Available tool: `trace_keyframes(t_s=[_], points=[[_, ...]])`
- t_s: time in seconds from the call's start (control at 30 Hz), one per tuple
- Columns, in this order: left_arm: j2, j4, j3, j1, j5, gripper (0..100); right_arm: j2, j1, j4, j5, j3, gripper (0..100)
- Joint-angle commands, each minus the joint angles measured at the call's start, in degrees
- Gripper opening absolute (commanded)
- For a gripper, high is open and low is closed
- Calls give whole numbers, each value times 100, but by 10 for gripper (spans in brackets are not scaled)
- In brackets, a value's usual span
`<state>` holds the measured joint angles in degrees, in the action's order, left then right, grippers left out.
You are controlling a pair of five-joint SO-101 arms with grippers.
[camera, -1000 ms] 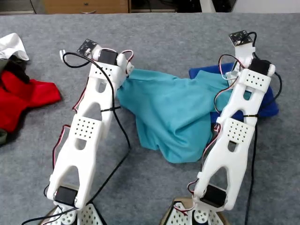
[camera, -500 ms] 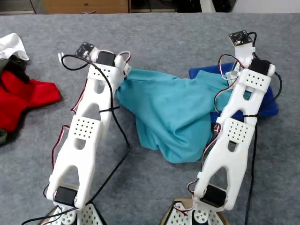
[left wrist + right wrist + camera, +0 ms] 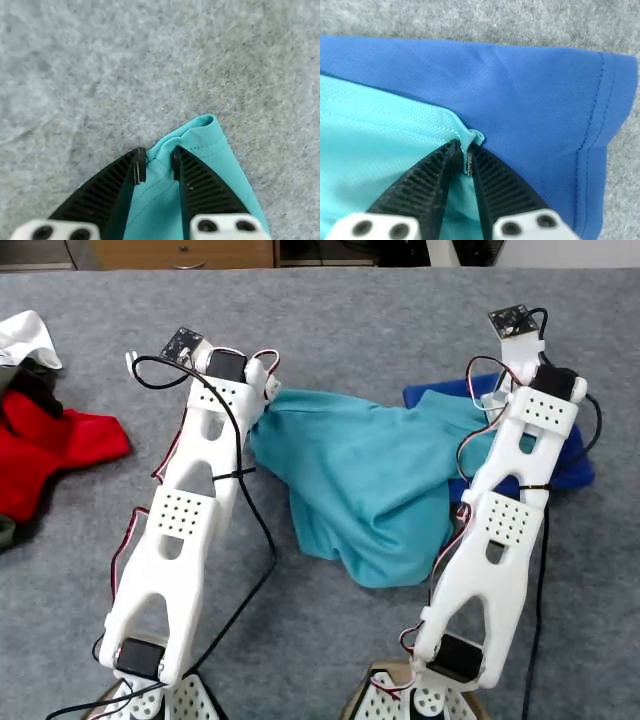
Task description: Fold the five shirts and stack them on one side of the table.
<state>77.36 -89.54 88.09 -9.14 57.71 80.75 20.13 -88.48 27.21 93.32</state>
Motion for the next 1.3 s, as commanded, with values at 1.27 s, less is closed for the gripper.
trace_keyframes(t_s=[1.27], points=[[-1103, -598, 791, 44, -870, 19, -286, -66, -167, 35, 242, 2]])
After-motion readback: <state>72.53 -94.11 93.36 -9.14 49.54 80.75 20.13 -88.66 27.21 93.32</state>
